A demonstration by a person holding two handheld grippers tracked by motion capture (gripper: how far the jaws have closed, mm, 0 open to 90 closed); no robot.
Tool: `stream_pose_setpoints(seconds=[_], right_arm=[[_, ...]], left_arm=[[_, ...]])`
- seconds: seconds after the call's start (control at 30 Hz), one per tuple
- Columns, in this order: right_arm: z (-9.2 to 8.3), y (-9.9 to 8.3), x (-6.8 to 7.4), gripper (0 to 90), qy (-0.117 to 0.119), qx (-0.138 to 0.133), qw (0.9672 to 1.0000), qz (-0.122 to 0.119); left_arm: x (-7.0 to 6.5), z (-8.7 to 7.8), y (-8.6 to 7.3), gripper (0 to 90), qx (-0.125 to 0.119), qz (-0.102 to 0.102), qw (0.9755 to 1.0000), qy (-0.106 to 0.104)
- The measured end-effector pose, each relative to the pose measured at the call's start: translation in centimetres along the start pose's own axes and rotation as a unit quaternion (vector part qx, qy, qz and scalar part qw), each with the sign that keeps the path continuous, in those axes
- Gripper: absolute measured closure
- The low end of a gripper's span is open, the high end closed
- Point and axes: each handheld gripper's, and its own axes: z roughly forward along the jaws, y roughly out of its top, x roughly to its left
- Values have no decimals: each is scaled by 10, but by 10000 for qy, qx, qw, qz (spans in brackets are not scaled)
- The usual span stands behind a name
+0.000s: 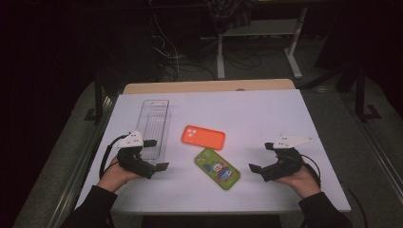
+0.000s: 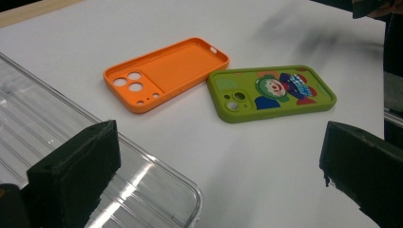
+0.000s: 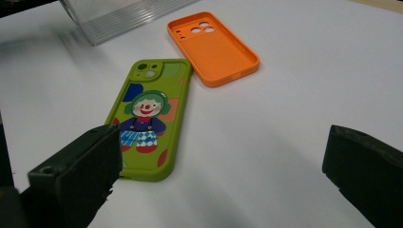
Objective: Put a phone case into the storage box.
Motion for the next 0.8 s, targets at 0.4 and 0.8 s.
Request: stream_pose_setpoints(seconds=[0.4,0.8], right_arm=[[0,1,-2,0,34,-42,10000,51],[-2,1,-1,0,24,-66,10000,70]], left_arm=[[0,3,16,106,-92,-141,9997,154],[-4,23,37,303,-40,-381,9991,184]])
